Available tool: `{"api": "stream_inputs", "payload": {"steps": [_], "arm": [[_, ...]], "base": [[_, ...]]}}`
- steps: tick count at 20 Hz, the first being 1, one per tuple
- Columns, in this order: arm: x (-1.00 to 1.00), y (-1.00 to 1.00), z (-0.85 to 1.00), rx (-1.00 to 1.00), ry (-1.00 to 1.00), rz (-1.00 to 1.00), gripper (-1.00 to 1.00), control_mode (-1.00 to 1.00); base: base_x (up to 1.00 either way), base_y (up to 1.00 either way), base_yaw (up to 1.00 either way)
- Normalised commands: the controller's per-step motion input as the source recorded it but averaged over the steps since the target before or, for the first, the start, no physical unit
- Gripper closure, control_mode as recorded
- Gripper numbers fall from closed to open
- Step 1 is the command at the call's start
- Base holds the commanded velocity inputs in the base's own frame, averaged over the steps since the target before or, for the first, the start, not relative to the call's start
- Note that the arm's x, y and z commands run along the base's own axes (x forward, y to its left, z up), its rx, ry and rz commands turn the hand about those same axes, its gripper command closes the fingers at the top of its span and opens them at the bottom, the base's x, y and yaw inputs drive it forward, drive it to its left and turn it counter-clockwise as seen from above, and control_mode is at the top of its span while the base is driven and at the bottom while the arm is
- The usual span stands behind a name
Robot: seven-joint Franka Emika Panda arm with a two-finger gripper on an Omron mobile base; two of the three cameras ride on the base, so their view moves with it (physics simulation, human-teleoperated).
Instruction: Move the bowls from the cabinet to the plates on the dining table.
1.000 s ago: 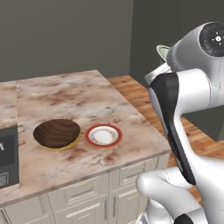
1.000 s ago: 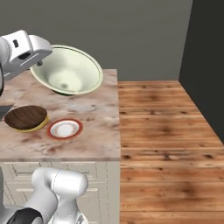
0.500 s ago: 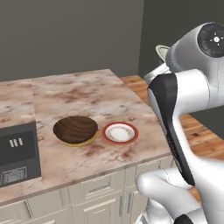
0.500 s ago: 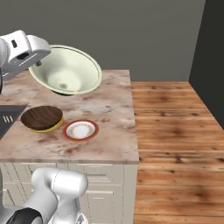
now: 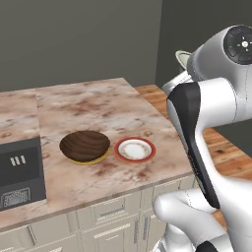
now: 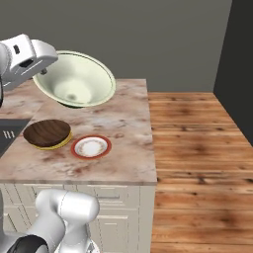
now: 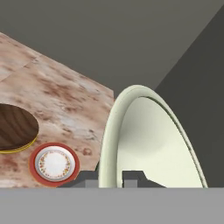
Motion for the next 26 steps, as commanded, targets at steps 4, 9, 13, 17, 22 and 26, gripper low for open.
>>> {"api": "stream_inputs", "payload": {"steps": [4, 9, 13, 17, 22, 26], "arm": [[0.0, 0.0, 0.0, 0.0, 0.0, 0.0, 1.0, 1.0], [0.02, -0.02, -0.02, 0.0, 0.01, 0.0, 1.0, -1.0], [0.26, -0.06, -0.13, 0.0, 0.03, 0.0, 1.0, -1.0], [0.68, -0.09, -0.29, -0.03, 0.0, 0.0, 1.0, -1.0], [0.51, 0.0, -0.18, -0.02, 0.0, 0.0, 1.0, -1.0], [0.04, 0.1, -0.21, 0.0, 0.0, 0.0, 1.0, -1.0]], "base": [[0.07, -0.09, 0.0], [0.05, -0.07, 0.0], [0.0, 0.0, 0.0], [0.0, 0.0, 0.0], [0.0, 0.0, 0.0], [0.0, 0.0, 0.0]]}}
